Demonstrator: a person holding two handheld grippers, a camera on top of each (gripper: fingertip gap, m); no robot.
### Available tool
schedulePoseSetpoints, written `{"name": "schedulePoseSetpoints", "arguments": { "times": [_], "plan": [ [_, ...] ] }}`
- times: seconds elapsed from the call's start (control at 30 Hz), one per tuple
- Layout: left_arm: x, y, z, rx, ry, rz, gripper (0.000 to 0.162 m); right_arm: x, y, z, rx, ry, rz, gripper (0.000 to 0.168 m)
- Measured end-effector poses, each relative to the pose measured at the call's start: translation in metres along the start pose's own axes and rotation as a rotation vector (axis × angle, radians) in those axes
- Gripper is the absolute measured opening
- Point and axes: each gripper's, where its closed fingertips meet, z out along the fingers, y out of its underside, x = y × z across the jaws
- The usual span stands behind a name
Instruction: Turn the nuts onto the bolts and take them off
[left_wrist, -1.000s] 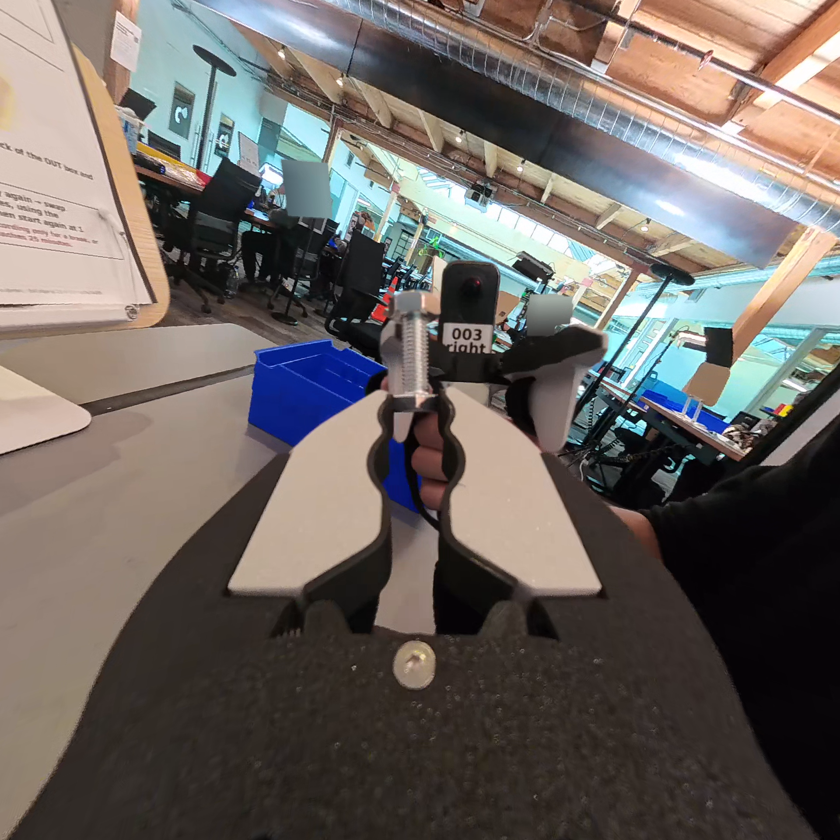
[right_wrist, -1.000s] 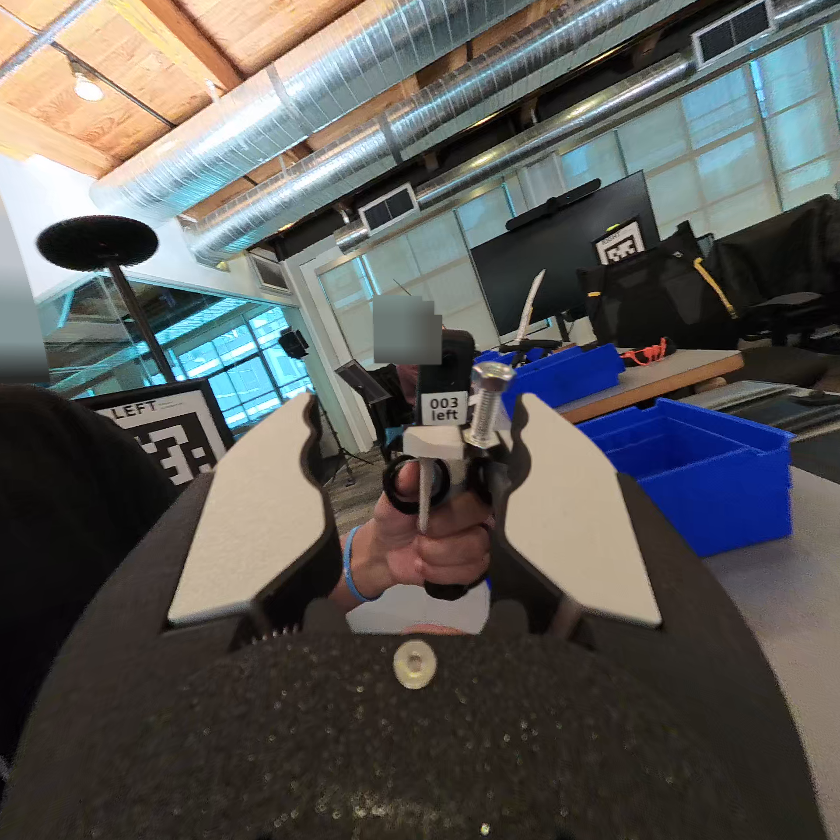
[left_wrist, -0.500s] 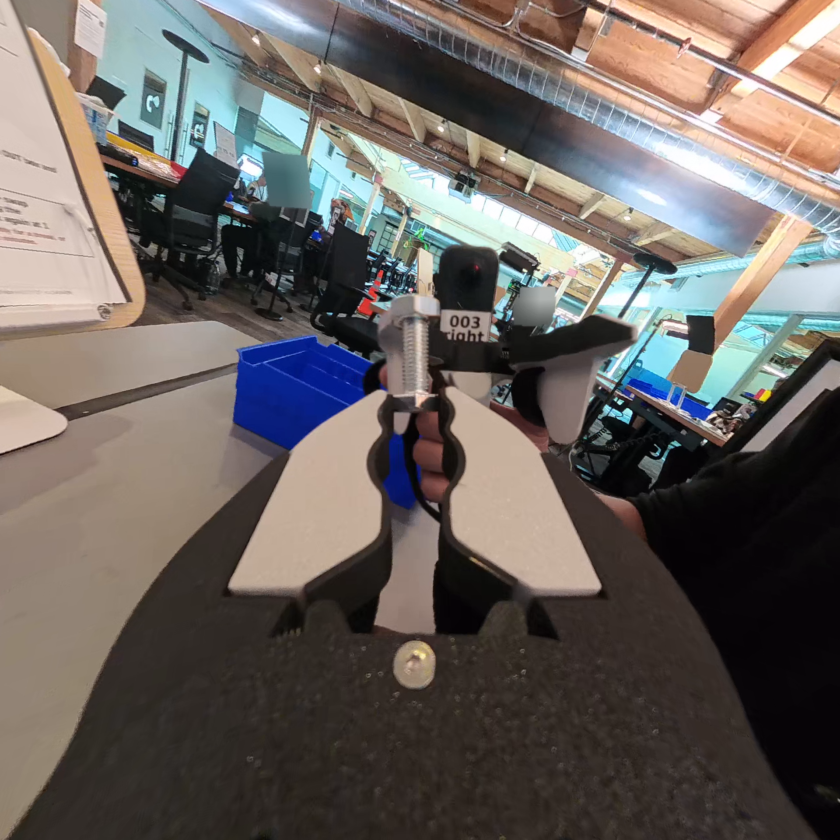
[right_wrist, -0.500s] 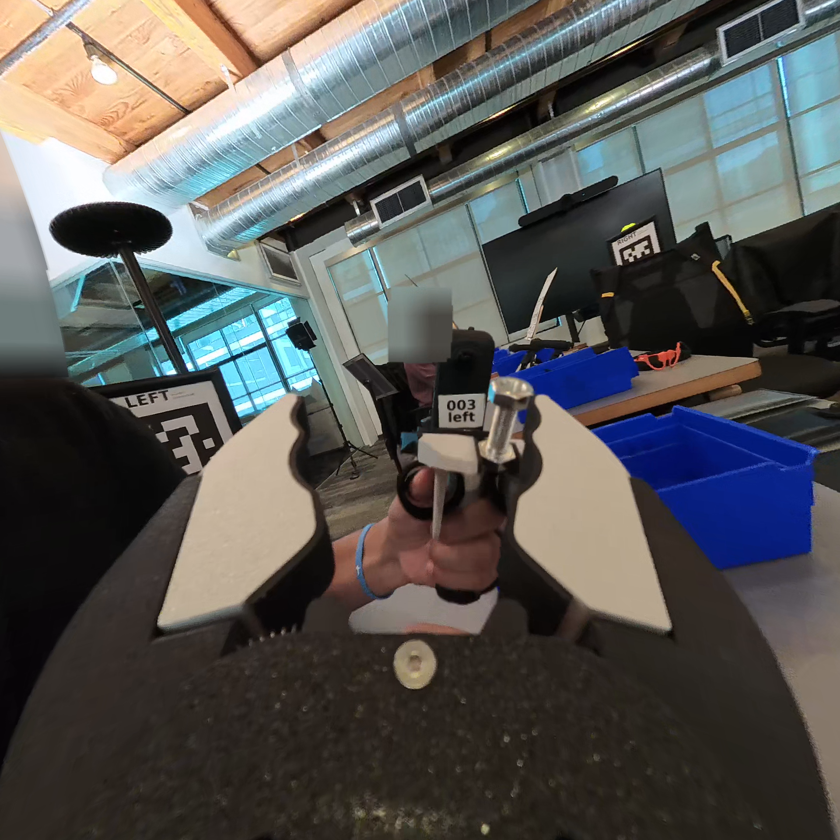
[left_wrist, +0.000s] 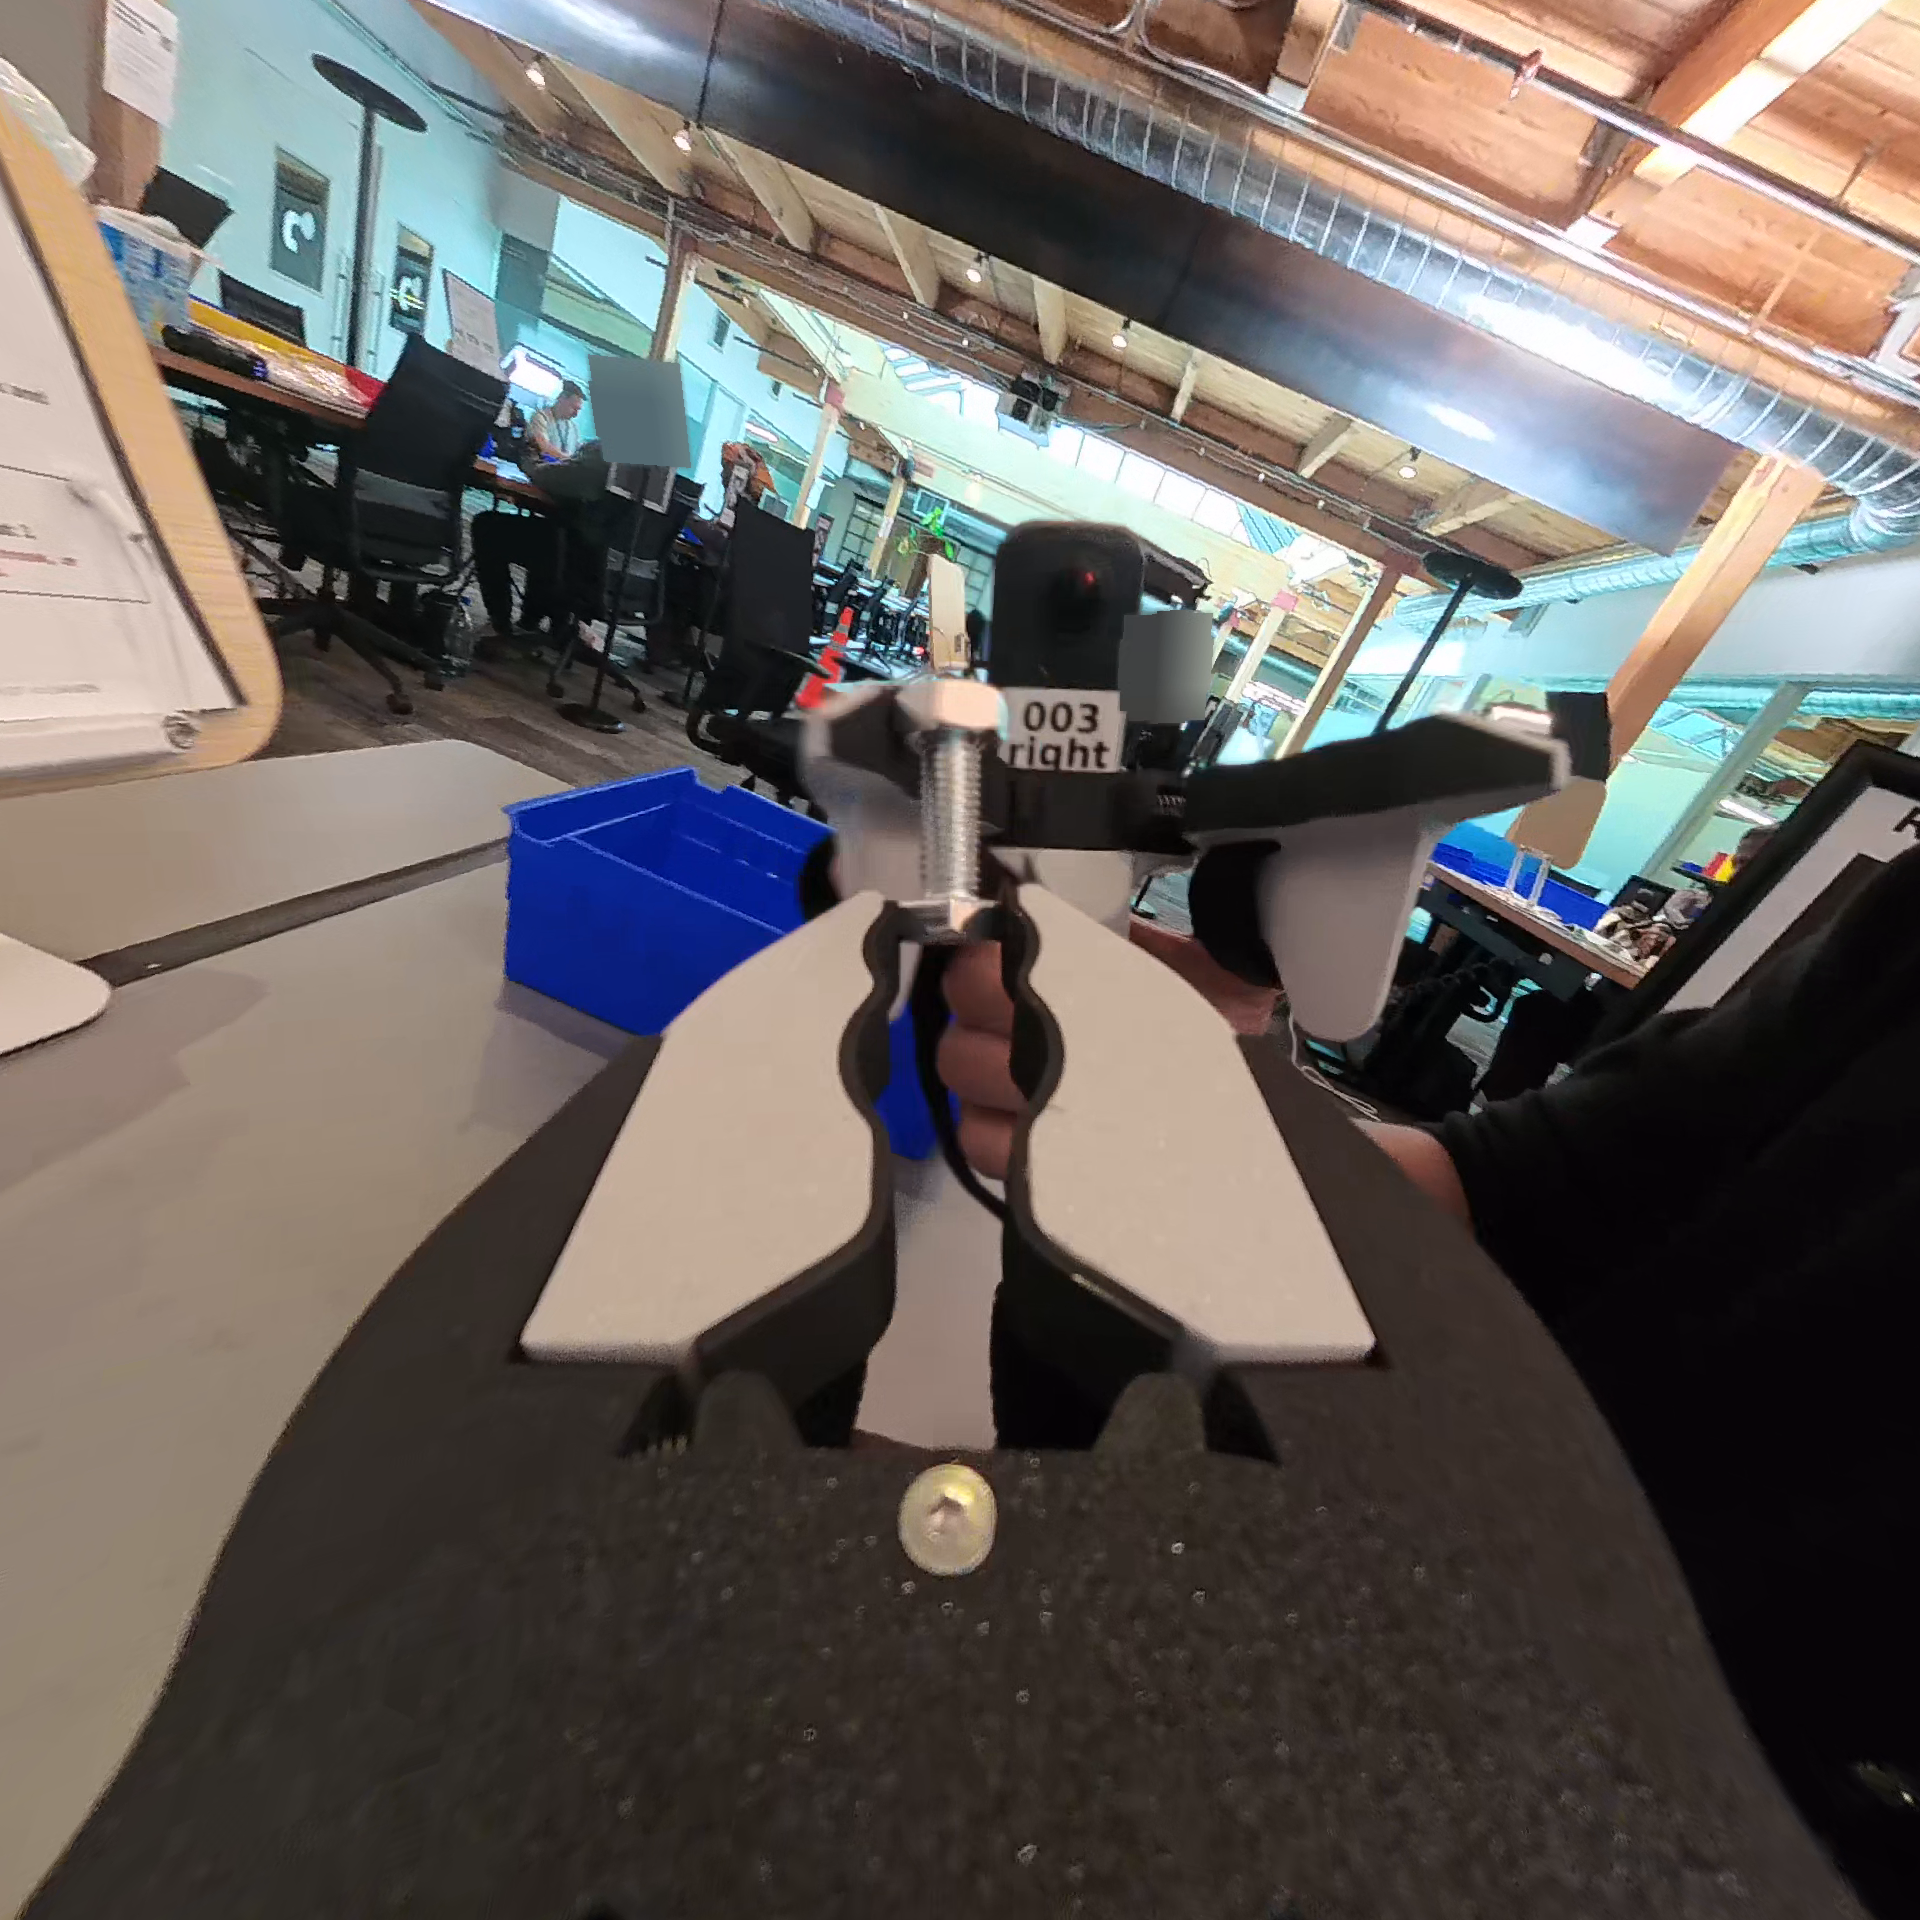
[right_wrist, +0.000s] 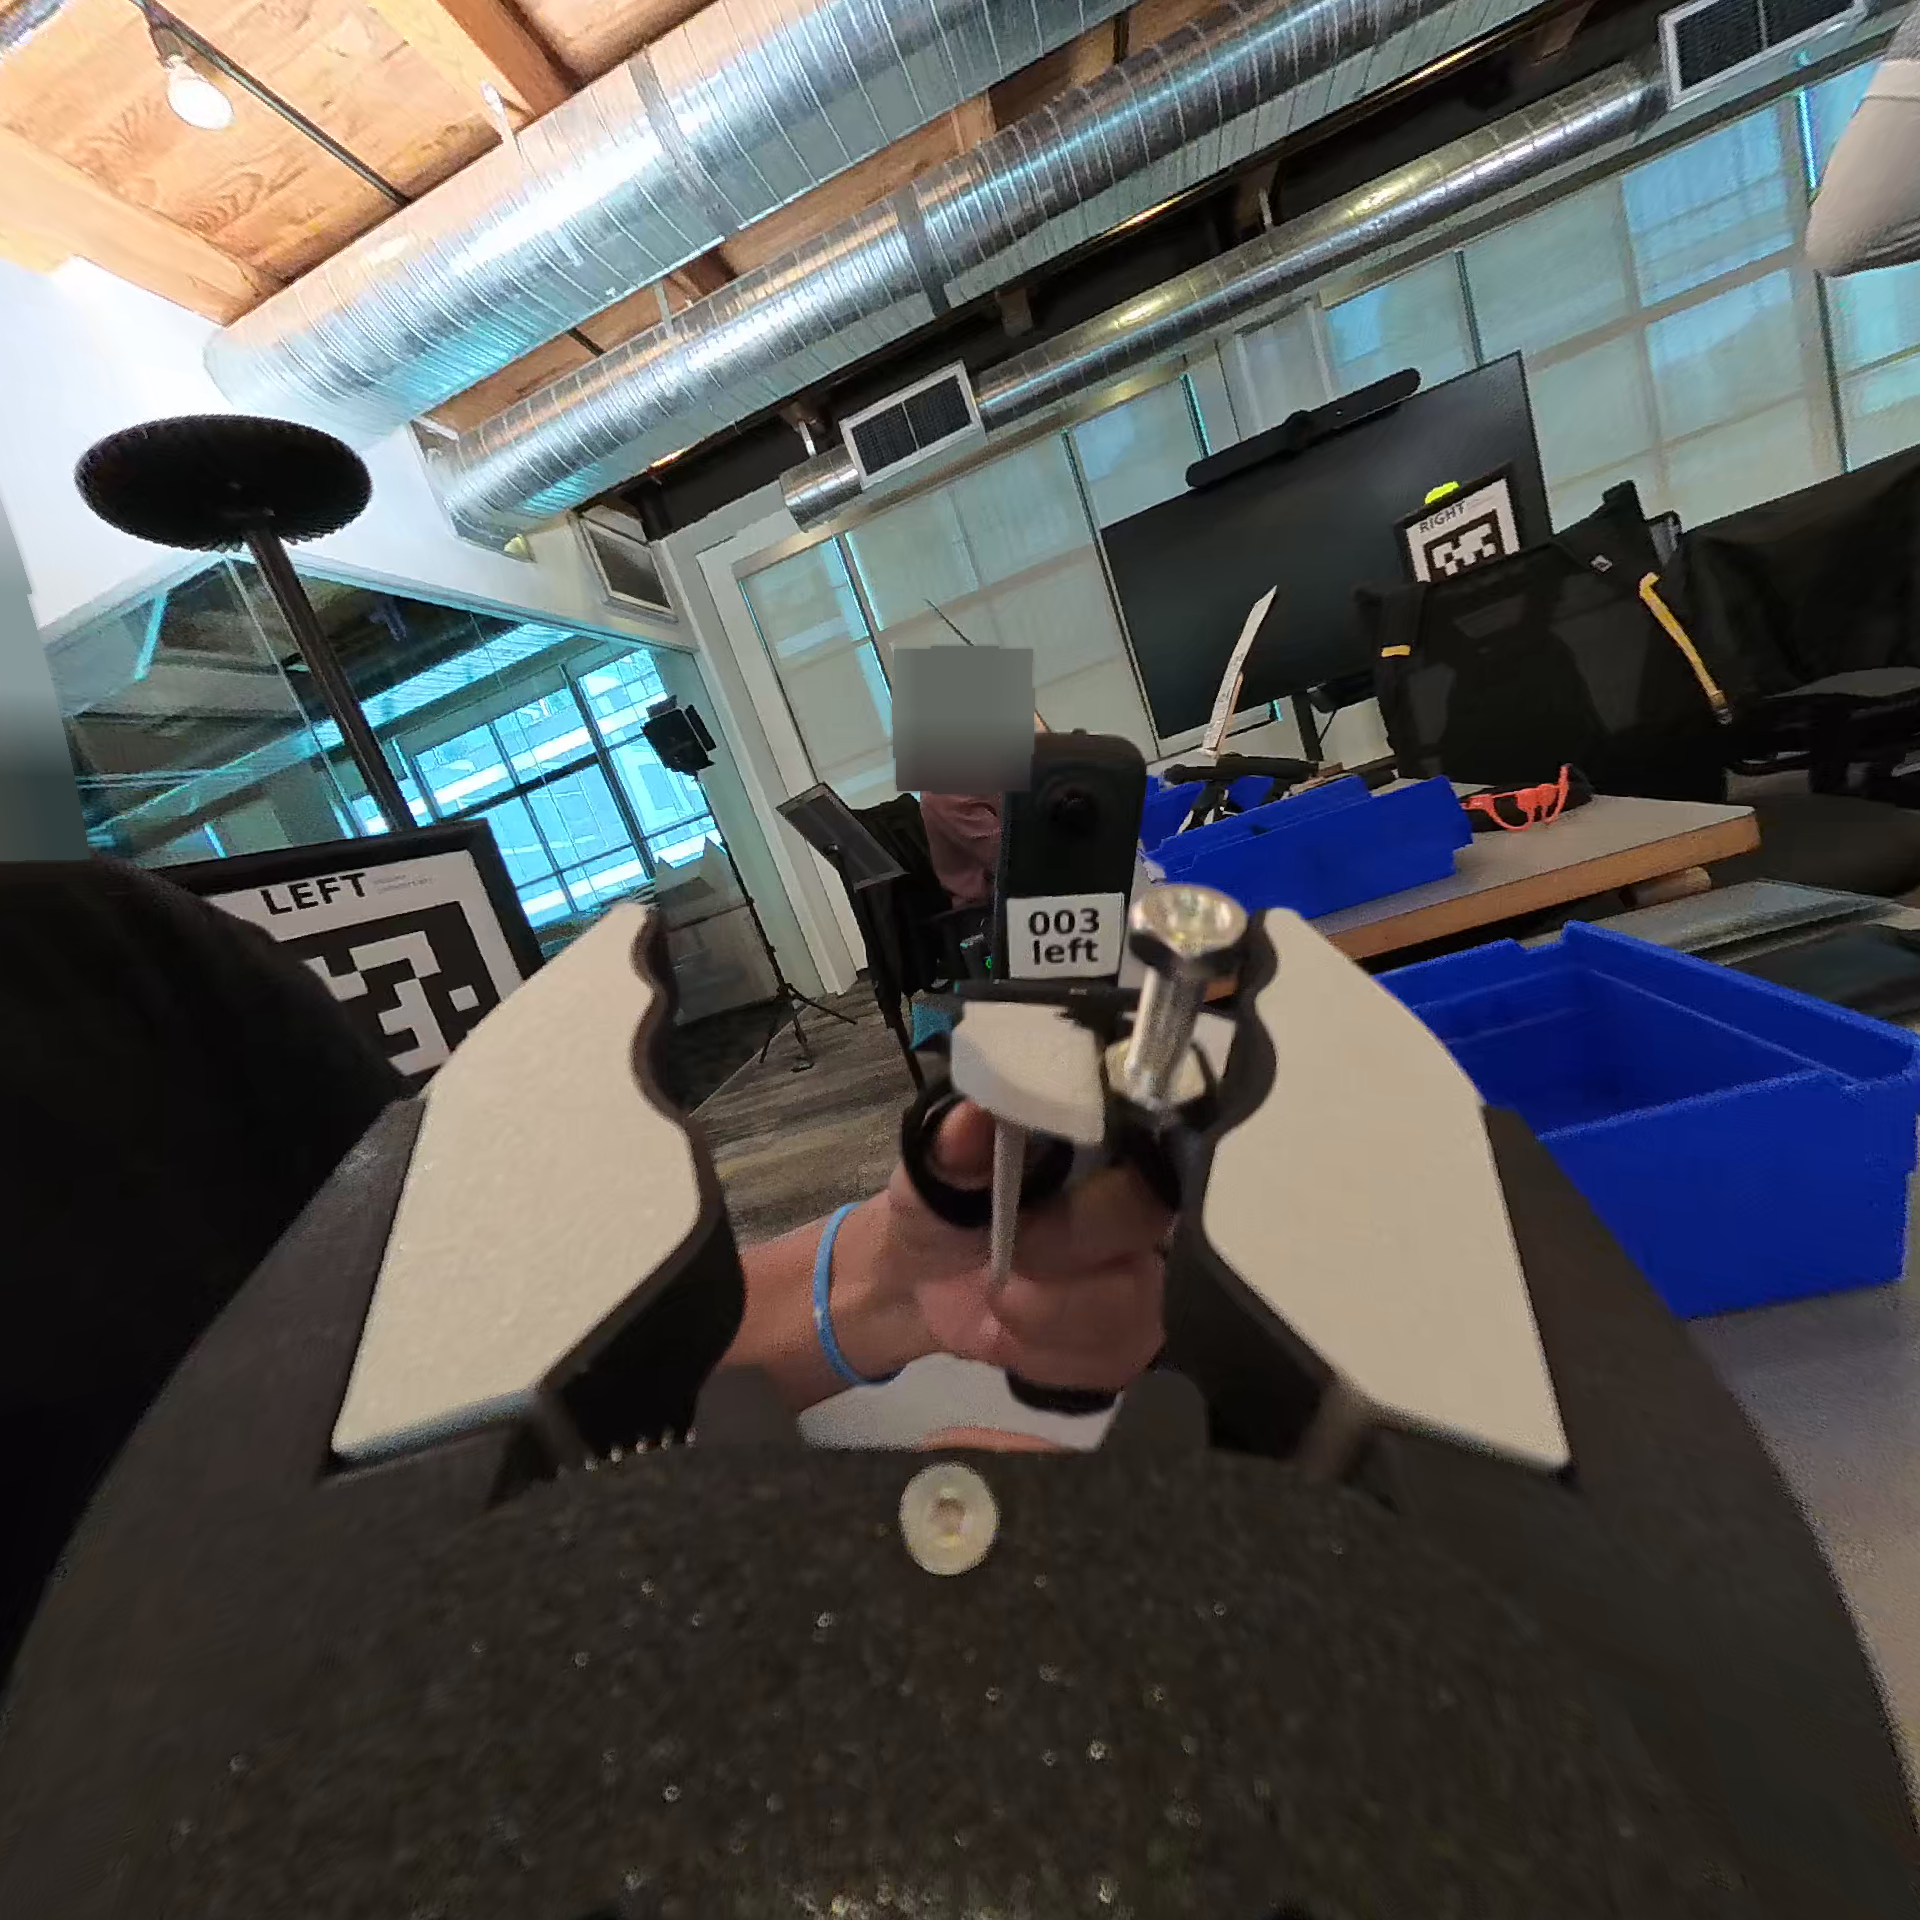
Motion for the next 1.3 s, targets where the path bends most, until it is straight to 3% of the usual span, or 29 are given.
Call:
{"name": "schedulePoseSetpoints", "arguments": {
  "times": [0.1,0.2,0.47,0.77,1.07,1.17,1.3],
  "plan": [
    [-0.006,-0.006,-0.007,0.021,-0.019,-0.006,0.017,0.0,0.0,-0.02,0.027,0.026,0.007,0.093],
    [-0.003,-0.004,-0.005,0.019,0.002,-0.015,0.017,0.013,-0.002,-0.031,0.06,0.076,0.034,0.096],
    [0.009,0.002,0.006,-0.002,0.043,-0.01,0.017,0.0,-0.004,0.009,0.038,-0.029,0.024,0.098],
    [-0.003,-0.005,-0.007,0.021,0.016,-0.029,0.017,0.007,0.0,-0.029,0.05,0.067,0.006,0.096],
    [0.016,0.007,0.009,-0.031,0.093,-0.022,0.017,-0.005,0.001,0.006,0.012,-0.029,0.014,0.097],
    [0.009,0.001,0.001,-0.008,0.068,-0.026,0.017,-0.008,0.002,-0.001,0.008,-0.005,-0.001,0.105],
    [0.001,-0.006,-0.008,0.014,0.037,-0.031,0.017,-0.007,0.005,-0.021,0.022,0.032,0.006,0.098]
  ]
}}
